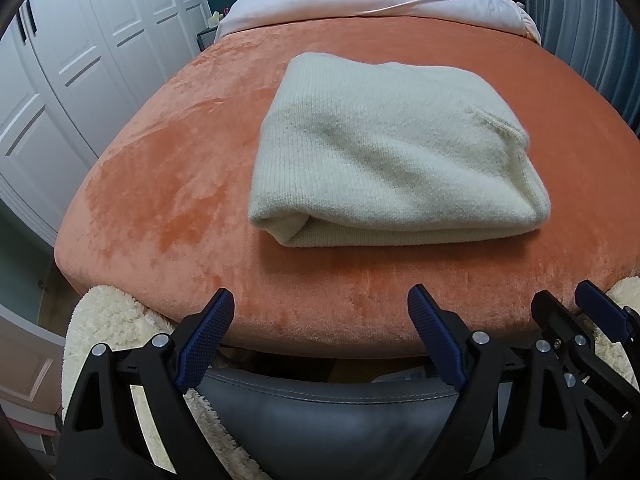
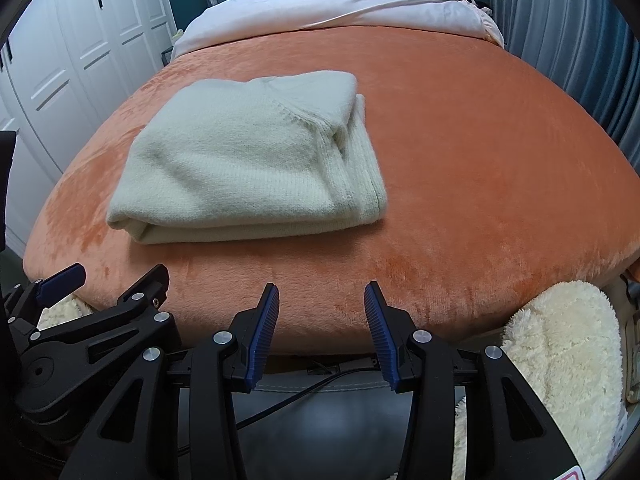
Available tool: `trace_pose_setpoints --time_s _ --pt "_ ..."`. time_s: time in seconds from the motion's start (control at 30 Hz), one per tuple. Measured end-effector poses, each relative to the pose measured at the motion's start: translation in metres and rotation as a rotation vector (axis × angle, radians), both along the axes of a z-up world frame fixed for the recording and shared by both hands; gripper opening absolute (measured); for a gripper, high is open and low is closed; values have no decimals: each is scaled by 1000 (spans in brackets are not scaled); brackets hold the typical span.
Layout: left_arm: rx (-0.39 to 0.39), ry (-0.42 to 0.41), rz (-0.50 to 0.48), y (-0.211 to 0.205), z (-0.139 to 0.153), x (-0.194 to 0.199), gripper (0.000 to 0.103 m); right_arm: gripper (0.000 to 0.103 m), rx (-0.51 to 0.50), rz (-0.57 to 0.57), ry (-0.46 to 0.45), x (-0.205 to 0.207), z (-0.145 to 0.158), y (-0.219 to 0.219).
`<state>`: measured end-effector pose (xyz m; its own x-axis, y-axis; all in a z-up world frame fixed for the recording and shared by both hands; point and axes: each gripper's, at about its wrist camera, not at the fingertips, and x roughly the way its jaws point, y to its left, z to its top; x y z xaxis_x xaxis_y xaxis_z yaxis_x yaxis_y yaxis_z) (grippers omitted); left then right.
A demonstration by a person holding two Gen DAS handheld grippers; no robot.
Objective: Fold small clothes
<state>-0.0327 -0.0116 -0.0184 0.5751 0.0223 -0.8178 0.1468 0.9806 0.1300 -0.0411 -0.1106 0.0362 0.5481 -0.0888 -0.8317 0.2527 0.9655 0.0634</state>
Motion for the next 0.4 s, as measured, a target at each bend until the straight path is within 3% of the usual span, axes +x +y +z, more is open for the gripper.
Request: trace_pose_setpoints --time_s 0.4 --pt "6 13 14 2 -1 4 86 44 -2 6 5 0 0 1"
